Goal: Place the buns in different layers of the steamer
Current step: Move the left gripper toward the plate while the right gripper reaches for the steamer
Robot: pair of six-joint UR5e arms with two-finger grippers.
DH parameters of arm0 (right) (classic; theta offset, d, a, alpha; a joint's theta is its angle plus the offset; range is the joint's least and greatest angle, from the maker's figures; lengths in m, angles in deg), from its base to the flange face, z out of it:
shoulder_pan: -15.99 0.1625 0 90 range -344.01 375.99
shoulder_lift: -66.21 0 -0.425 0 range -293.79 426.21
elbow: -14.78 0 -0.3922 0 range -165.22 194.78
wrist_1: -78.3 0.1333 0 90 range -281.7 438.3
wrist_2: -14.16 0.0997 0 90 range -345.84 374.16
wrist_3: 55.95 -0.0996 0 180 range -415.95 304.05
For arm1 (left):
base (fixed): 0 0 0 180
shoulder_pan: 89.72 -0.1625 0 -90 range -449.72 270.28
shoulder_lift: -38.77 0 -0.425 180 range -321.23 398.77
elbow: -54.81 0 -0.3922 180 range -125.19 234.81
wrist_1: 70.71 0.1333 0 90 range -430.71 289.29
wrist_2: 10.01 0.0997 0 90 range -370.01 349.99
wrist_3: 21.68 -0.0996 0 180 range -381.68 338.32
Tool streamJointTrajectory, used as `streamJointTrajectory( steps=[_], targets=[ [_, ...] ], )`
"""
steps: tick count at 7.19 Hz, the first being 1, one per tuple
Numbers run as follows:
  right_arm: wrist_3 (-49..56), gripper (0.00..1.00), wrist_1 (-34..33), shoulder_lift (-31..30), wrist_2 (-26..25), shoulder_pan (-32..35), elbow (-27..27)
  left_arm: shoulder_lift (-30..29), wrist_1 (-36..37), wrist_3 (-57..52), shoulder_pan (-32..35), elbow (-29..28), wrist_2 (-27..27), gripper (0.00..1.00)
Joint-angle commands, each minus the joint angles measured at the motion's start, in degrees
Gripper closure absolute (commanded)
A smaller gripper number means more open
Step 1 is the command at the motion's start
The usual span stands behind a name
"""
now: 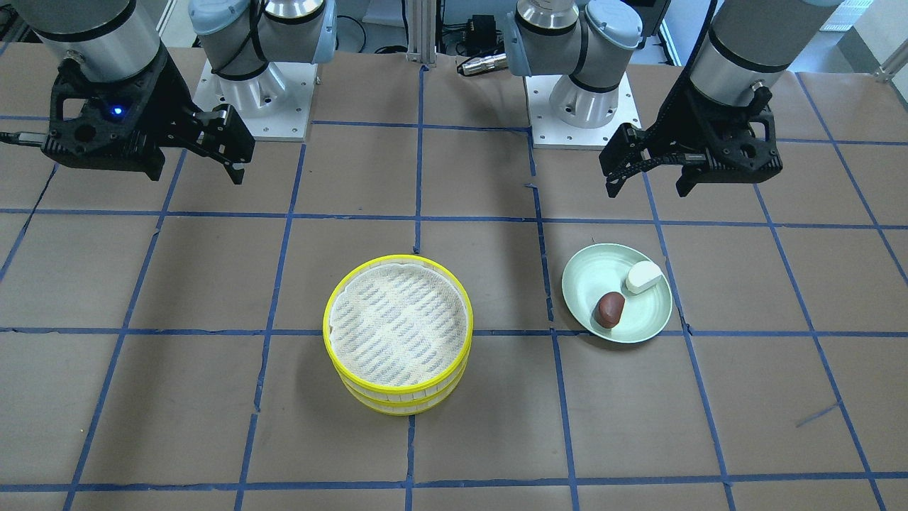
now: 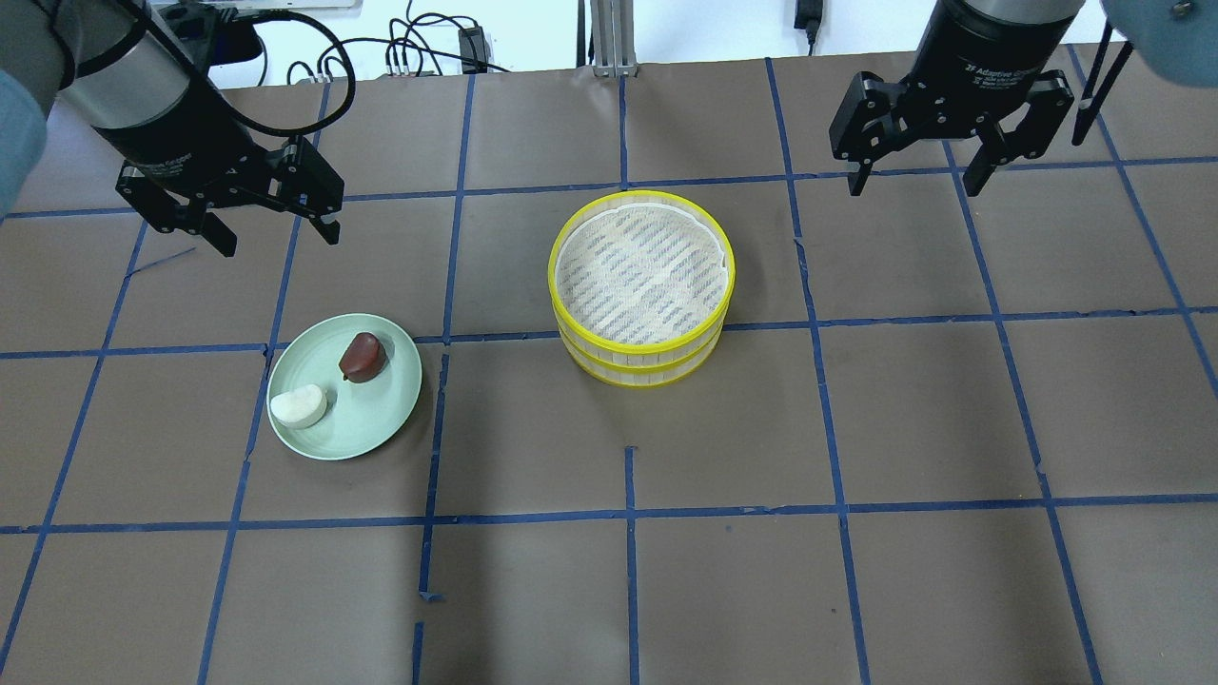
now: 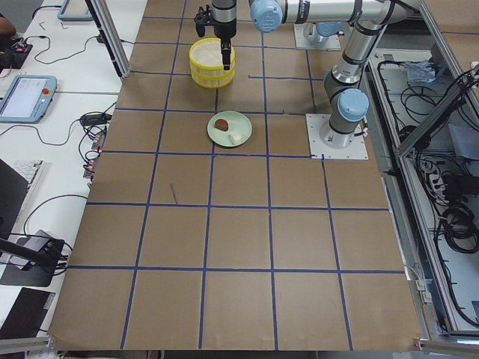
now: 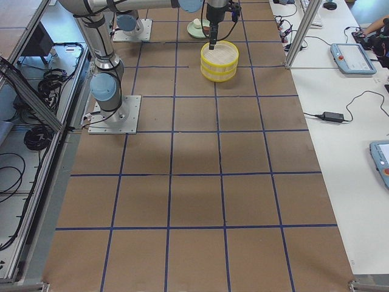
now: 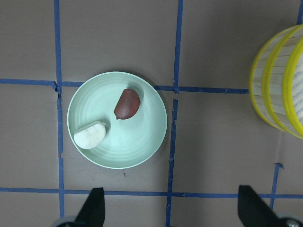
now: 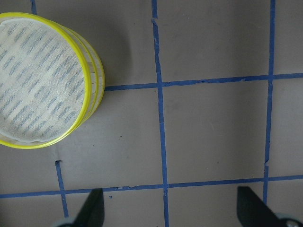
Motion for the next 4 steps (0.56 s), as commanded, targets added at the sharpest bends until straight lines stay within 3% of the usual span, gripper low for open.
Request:
streamJointTrajectory(
  steps=[1, 4],
  targets=[
    [0.3, 0.00, -0.1, 0.0, 0.3, -0.4, 0.1, 0.0, 0.0, -0.2, 0.0, 0.1, 0.0, 0.00],
    [-3.3, 0.00, -3.3, 3.4, 0.1, 0.2, -0.5, 0.3, 0.0, -2.2, 0.0, 1.7, -0.4, 0.00]
  ],
)
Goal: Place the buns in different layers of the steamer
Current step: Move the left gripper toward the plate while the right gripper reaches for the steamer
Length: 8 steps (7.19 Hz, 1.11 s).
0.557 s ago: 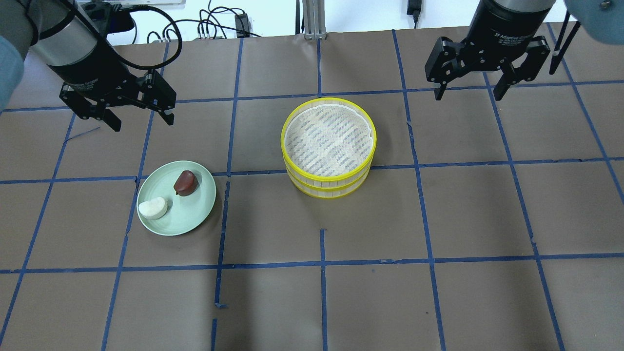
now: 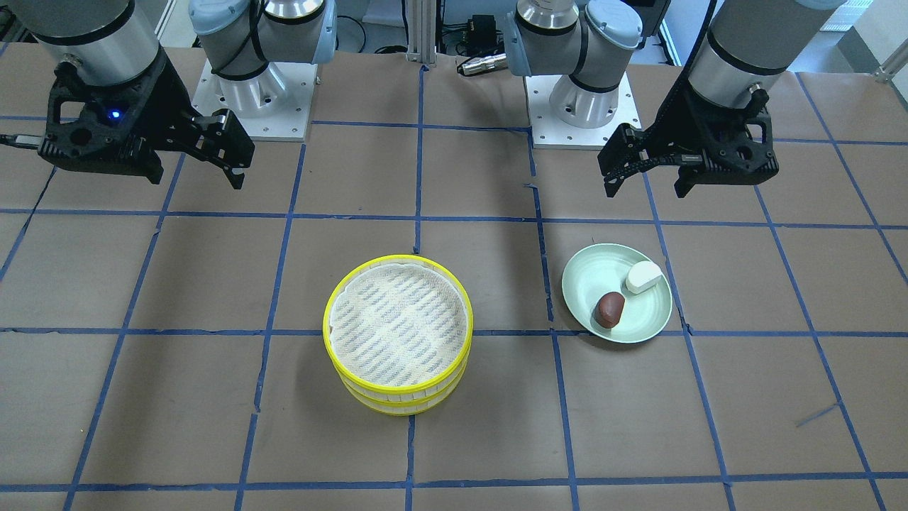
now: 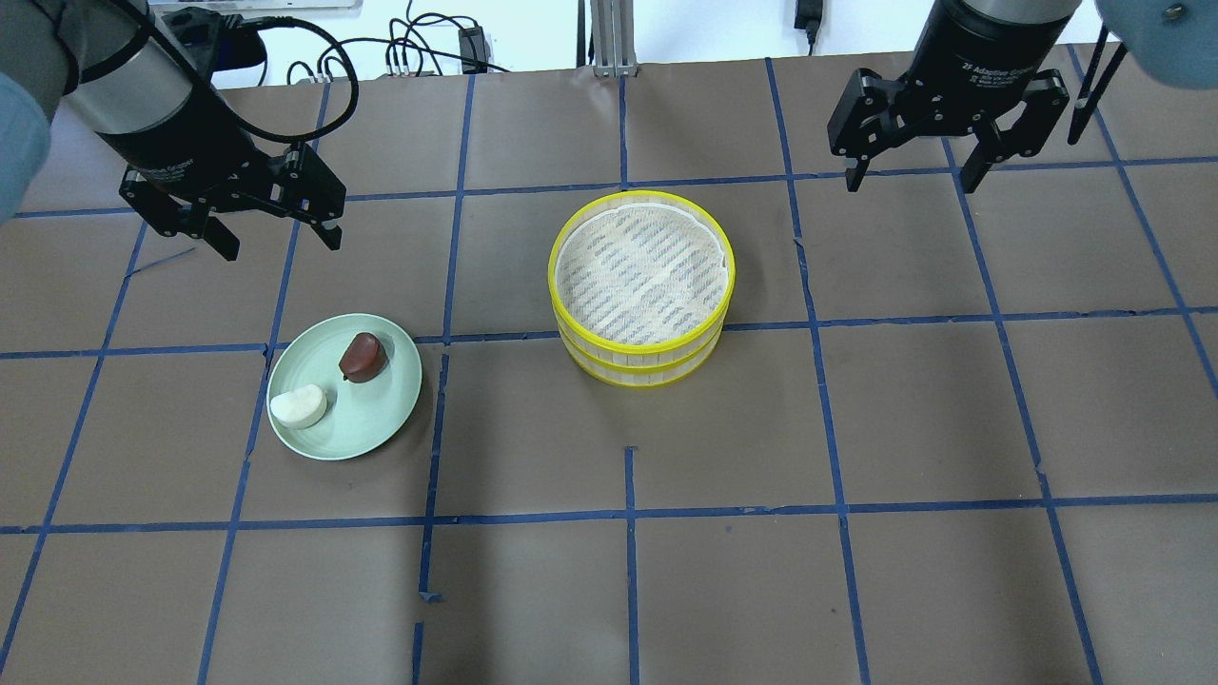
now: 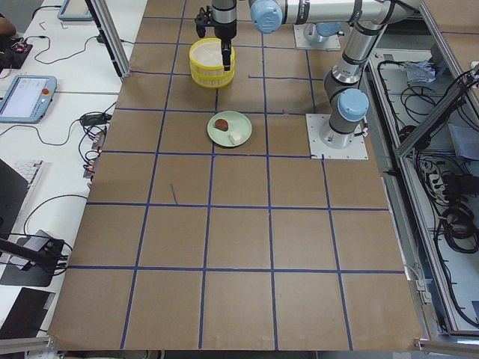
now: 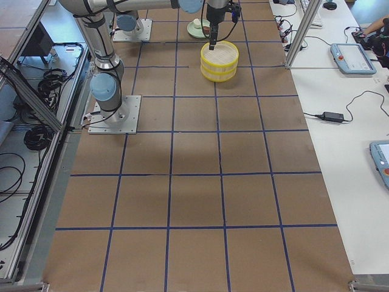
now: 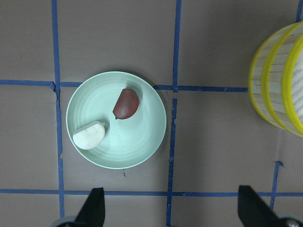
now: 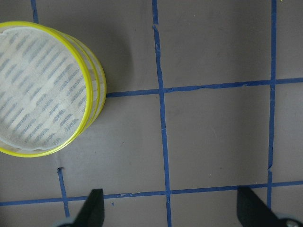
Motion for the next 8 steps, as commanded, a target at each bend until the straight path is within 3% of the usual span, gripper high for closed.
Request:
streamJointTrajectory(
  steps=[1, 3, 4, 6, 8],
  targets=[
    [-6.1, 0.00, -6.0, 5.0, -0.2, 1.9, -0.1, -0.3, -0.2, -5.5, -0.1, 2.4, -0.2, 0.00],
    [-11.3, 0.00, -15.2, 12.1, -0.7, 7.6, 0.1, -1.0, 4.9, -10.7, -2.9, 9.4, 0.1, 0.01],
    [-12.7, 0.00, -19.7, 15.5, -0.2, 9.3, 0.3, -1.9, 11.0, -12.4, -3.3, 13.8, 0.5, 0.02],
    [-14.3, 0.00, -27.6, 19.8, -0.2, 10.3, 3.6, -4.4, 25.6, -18.2, -3.5, 22.7, 7.1, 0.02],
    [-13.5, 0.00, -28.6, 20.6, -0.2, 10.9, 4.9, -9.2, 29.9, -22.1, -3.6, 23.8, 10.1, 0.02]
  ],
)
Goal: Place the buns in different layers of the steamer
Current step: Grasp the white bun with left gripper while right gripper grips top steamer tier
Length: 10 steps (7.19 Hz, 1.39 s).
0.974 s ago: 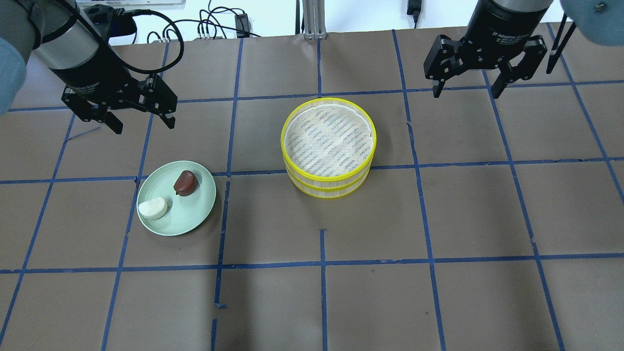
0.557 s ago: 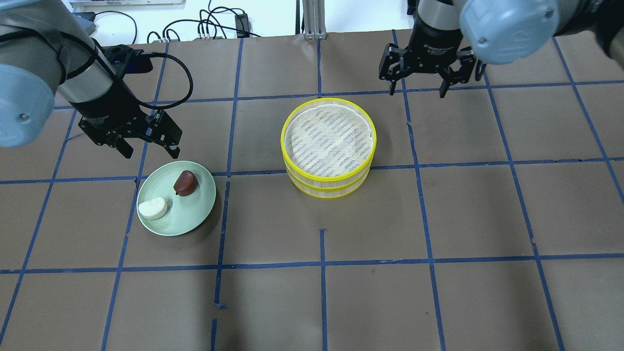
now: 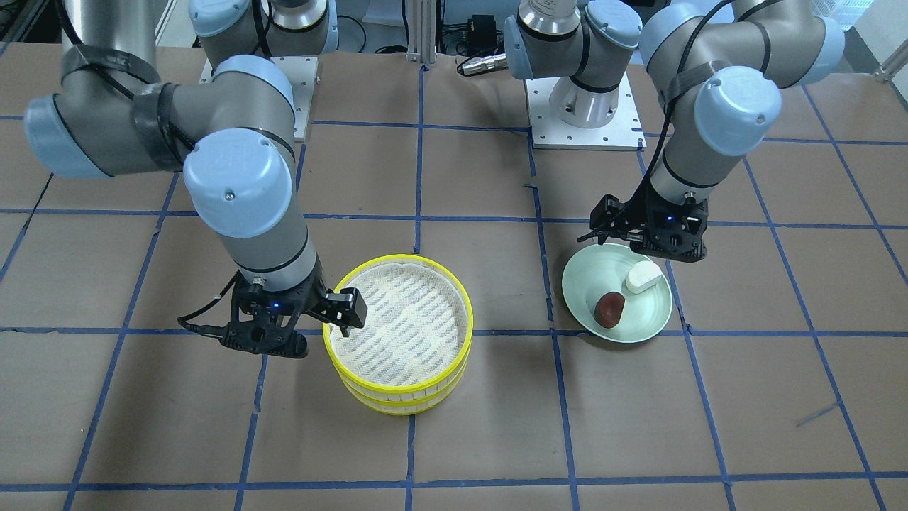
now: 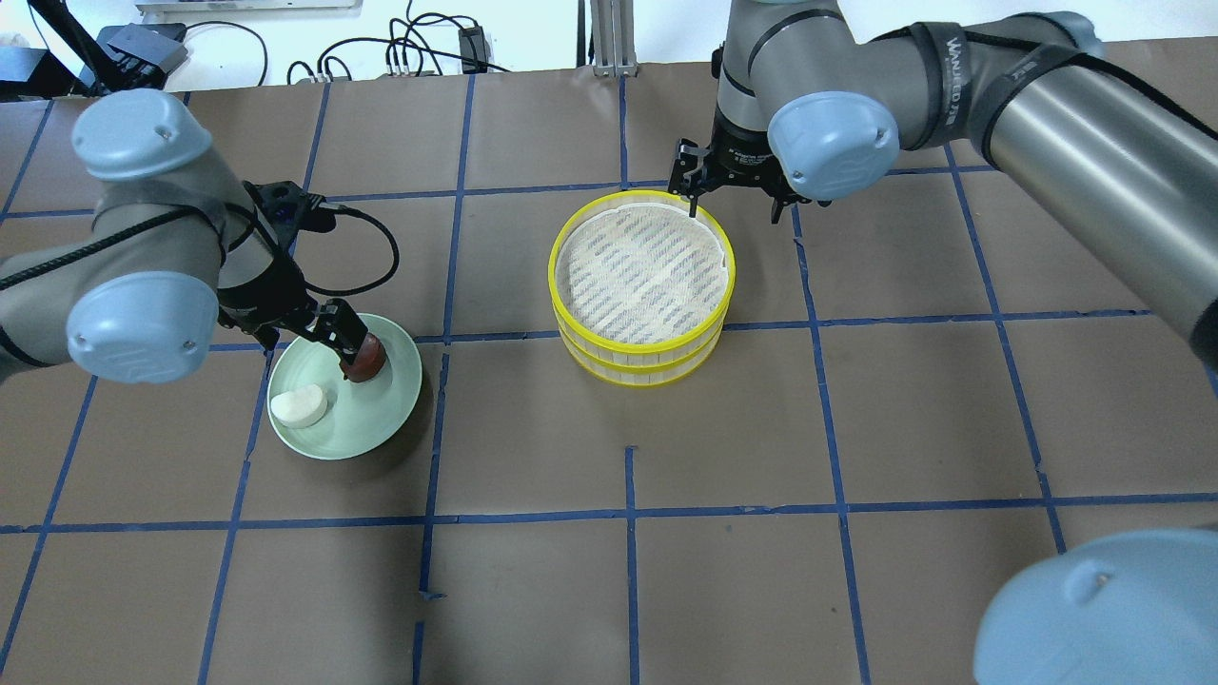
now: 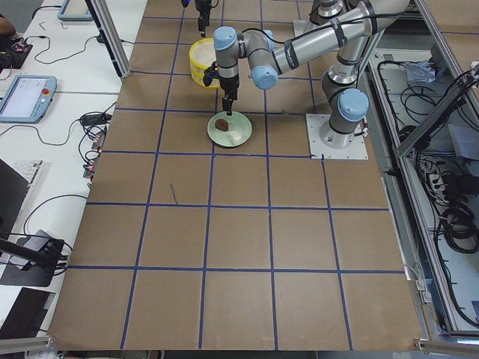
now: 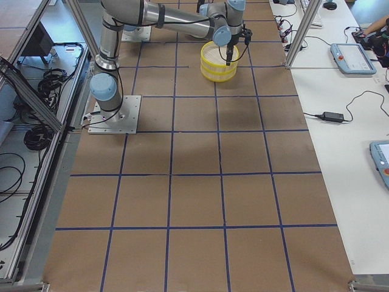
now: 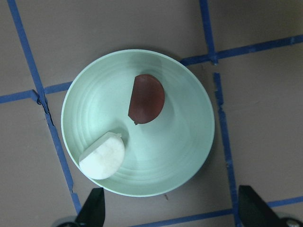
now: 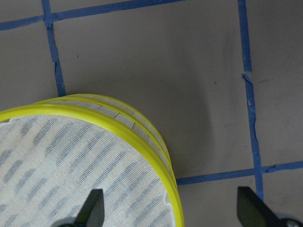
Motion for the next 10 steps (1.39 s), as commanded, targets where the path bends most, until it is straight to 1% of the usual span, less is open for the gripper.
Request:
streamJointTrajectory(
  steps=[1, 2, 3, 4, 5, 6, 7, 8, 9, 10],
  targets=[
    [0.4, 0.00, -2.2, 0.8, 0.0, 0.3, 2.4, -3.9, 3.0, -2.1, -0.3, 1.7, 1.9, 0.02],
    [0.5, 0.00, -4.9, 1.2, 0.0, 0.2, 4.3, -4.9, 3.4, -2.6, -2.5, 2.1, 3.9, 0.02],
    [0.5, 0.02, -5.2, 1.2, 0.0, 0.2, 4.7, -5.0, 3.9, -8.2, -4.4, 2.0, 4.1, 0.02],
    [0.3, 0.17, -5.5, 1.2, 0.1, 0.2, 4.7, -5.3, 4.2, -10.1, -4.6, 1.5, 4.1, 0.01],
    [-2.1, 0.33, -5.3, 1.1, 0.0, 0.2, 4.7, -6.5, 4.3, -10.0, -4.5, 1.6, 3.7, 0.01],
    [-3.0, 0.54, -5.0, 1.0, 0.2, 0.2, 4.7, -8.0, 5.1, -10.1, -4.6, 1.5, 3.7, 0.01],
    [-3.2, 0.68, -4.6, 0.9, 0.2, 0.2, 4.8, -8.5, 5.9, -10.4, -4.6, 1.6, 3.7, 0.01],
    [-3.2, 0.77, -4.0, 0.7, 0.1, 0.2, 5.0, -8.7, 5.9, -10.5, -4.6, 1.9, 3.8, 0.01],
    [-3.1, 0.95, -3.8, 0.5, 0.0, 0.2, 5.5, -8.9, 6.0, -10.5, -4.6, 2.0, 4.1, 0.02],
    [-3.1, 0.96, -3.1, -0.5, -0.2, 0.2, 5.6, -9.0, 6.0, -10.4, -4.5, 2.1, 3.8, 0.02]
  ],
)
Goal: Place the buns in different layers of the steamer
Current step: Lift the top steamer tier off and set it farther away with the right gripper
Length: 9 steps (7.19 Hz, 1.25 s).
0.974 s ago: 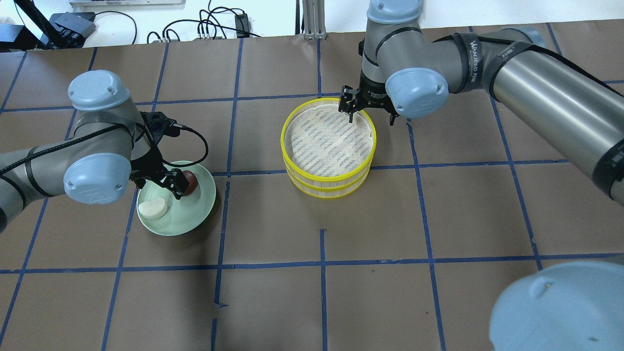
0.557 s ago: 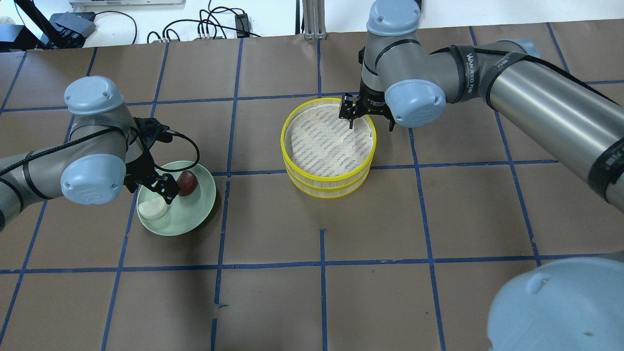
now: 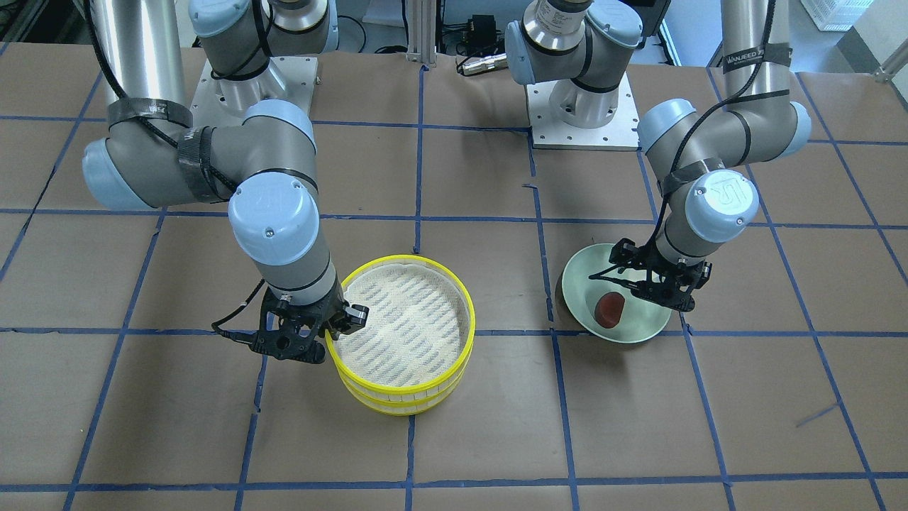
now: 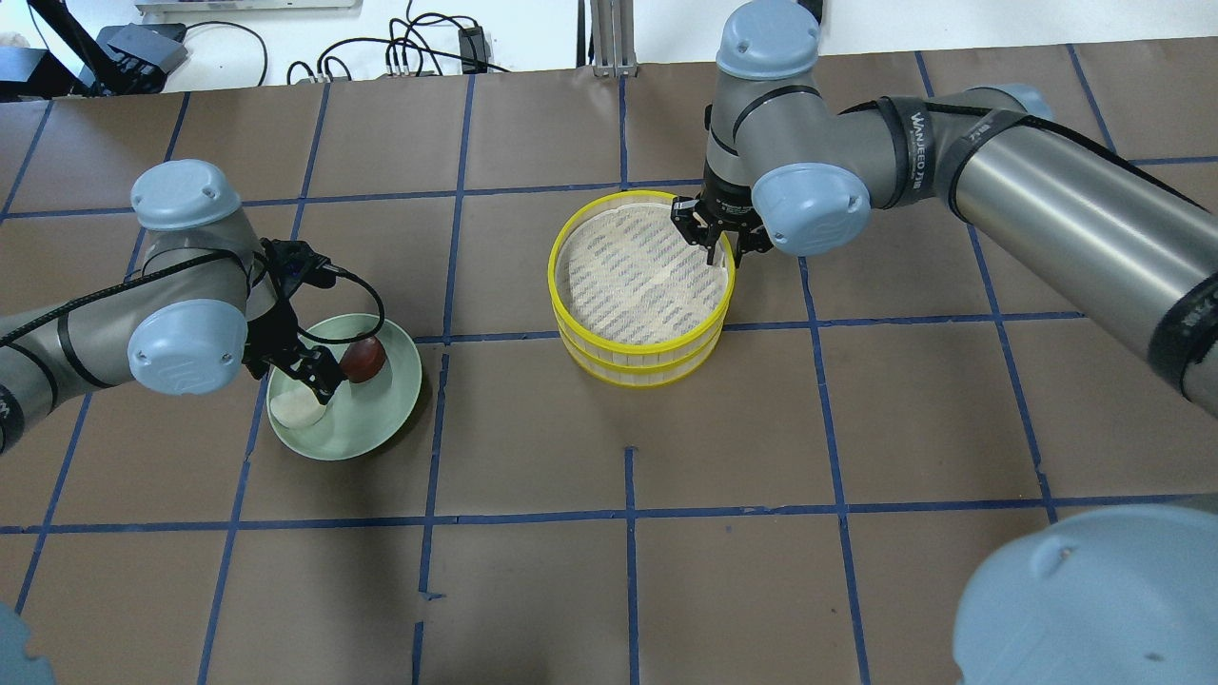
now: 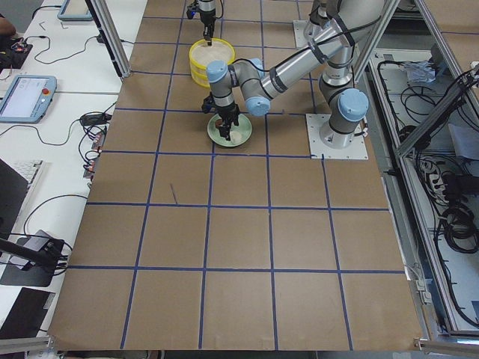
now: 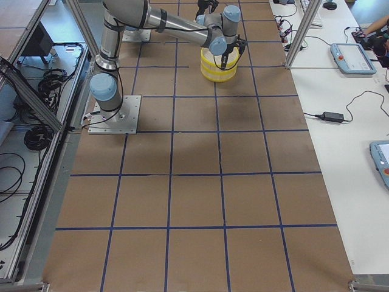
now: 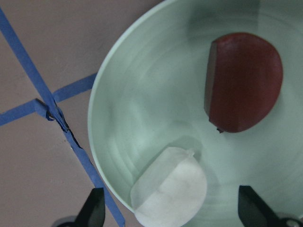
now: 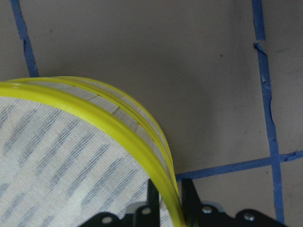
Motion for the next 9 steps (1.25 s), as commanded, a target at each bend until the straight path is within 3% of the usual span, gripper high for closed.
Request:
streamJointTrajectory(
  steps=[1, 2, 3, 5, 6, 7, 9],
  targets=[
    [0.2, 0.96, 4.3, -3.1, 0.1, 0.0, 0.0, -0.2, 0.2, -0.3, 0.0, 0.2, -0.3, 0.15],
    [1.0, 0.96, 8.1, -5.6, 0.1, -0.3, -0.4, -0.2, 0.2, -1.2, 0.1, 0.2, -0.2, 0.33],
    [3.7, 0.96, 10.1, -7.7, 0.5, -1.8, -0.9, -0.2, 0.1, -1.2, 0.0, 0.6, 0.0, 0.60],
    [10.5, 0.96, 14.3, -8.8, 2.3, -9.5, -3.8, 0.0, 0.9, -0.2, 0.0, 1.9, 0.6, 0.93],
    [15.6, 0.96, 14.4, -9.0, 3.0, -14.0, -5.1, -0.1, 1.5, 2.1, 0.0, 1.9, 2.6, 0.99],
    [17.4, 0.95, 15.6, -10.2, 3.0, -17.7, -7.0, -0.1, 1.5, 3.3, 0.2, 1.3, 2.8, 1.00],
    [20.5, 0.95, 20.9, -10.6, 1.5, -19.1, -10.4, 2.1, -0.2, 4.5, 2.3, -4.8, 2.3, 0.99]
  ],
)
